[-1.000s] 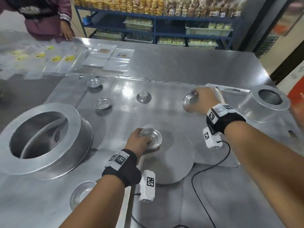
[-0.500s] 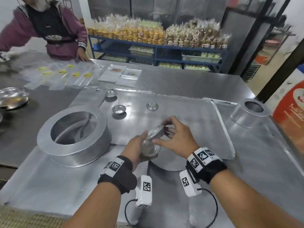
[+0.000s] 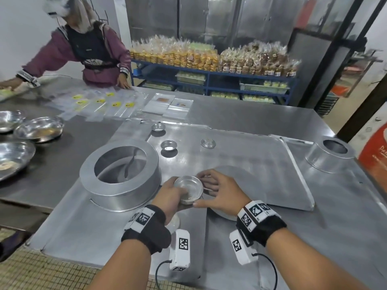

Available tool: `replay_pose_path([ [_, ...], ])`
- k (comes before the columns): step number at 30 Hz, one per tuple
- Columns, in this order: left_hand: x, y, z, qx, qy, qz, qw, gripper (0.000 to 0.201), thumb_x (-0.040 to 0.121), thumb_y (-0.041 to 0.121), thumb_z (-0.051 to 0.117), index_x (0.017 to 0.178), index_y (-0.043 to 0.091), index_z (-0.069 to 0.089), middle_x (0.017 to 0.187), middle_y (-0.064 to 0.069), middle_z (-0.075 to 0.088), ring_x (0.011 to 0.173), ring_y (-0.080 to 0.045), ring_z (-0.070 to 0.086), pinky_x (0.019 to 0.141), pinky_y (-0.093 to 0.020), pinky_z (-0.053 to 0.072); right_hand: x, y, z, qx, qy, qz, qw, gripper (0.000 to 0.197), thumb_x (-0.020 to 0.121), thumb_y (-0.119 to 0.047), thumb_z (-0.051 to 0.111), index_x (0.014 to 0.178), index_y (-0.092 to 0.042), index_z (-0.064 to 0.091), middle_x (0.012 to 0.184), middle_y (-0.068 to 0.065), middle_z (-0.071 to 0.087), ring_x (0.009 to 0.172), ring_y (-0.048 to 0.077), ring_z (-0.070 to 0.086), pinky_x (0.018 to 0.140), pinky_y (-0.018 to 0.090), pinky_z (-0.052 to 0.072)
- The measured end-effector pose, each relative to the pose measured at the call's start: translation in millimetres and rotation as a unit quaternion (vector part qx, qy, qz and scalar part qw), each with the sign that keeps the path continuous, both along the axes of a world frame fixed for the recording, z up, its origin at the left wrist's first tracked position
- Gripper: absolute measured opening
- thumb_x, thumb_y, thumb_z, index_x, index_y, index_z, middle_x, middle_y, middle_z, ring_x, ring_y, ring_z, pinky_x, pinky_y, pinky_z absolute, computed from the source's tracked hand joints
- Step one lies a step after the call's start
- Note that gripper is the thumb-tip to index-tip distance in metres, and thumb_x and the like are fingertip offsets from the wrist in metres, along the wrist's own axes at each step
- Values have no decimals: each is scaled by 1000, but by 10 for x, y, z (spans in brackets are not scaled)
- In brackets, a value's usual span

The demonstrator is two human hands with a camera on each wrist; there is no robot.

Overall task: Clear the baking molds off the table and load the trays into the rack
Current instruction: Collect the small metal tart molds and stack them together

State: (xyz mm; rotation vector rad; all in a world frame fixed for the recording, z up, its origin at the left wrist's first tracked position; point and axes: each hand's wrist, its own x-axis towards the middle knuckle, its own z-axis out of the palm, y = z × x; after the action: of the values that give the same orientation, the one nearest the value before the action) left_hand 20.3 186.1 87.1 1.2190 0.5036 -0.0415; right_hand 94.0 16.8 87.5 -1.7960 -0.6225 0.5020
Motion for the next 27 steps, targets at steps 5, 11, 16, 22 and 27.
replay_pose_path([
  [5, 161, 109, -112, -27, 2, 34, 999, 33, 91, -14, 45, 120, -1, 53, 121, -34, 57, 91, -43, 67, 66, -42, 61, 424, 94, -171, -101, -38, 25, 994, 83, 54, -22, 96, 127, -26, 56, 128, -7, 62, 120, 1, 57, 102, 25, 49],
  [11, 475, 235, -277, -35, 24, 67, 997, 28, 91, -10, 49, 114, 3, 58, 121, -31, 59, 91, -40, 66, 73, -45, 61, 1311, 259, -436, -268, -136, -23, 954, 61, 74, -26, 83, 129, -18, 58, 129, 2, 62, 120, 16, 59, 102, 33, 48],
  [16, 811, 381, -345, -31, 44, 76, 996, 28, 92, -10, 49, 118, 0, 55, 123, -35, 56, 90, -46, 66, 73, -48, 61, 2091, 468, -564, -365, -166, -57, 914, 50, 83, -21, 73, 130, -14, 58, 132, 7, 59, 119, 22, 58, 104, 30, 44],
  [22, 1126, 492, -443, -48, 61, 85, 993, 30, 93, -11, 48, 119, 1, 55, 123, -32, 56, 93, -44, 64, 69, -43, 61, 2949, 772, -712, -464, -206, -52, 860, 44, 80, -23, 71, 118, -5, 61, 117, 14, 63, 109, 31, 60, 86, 31, 49],
  [27, 1252, 556, -512, -66, 63, 91, 992, 32, 91, -13, 46, 116, 4, 57, 118, -28, 60, 89, -38, 66, 77, -51, 60, 3417, 1012, -874, -480, -214, -75, 847, 57, 83, -40, 64, 126, -5, 52, 124, 18, 55, 116, 37, 53, 95, 38, 46],
])
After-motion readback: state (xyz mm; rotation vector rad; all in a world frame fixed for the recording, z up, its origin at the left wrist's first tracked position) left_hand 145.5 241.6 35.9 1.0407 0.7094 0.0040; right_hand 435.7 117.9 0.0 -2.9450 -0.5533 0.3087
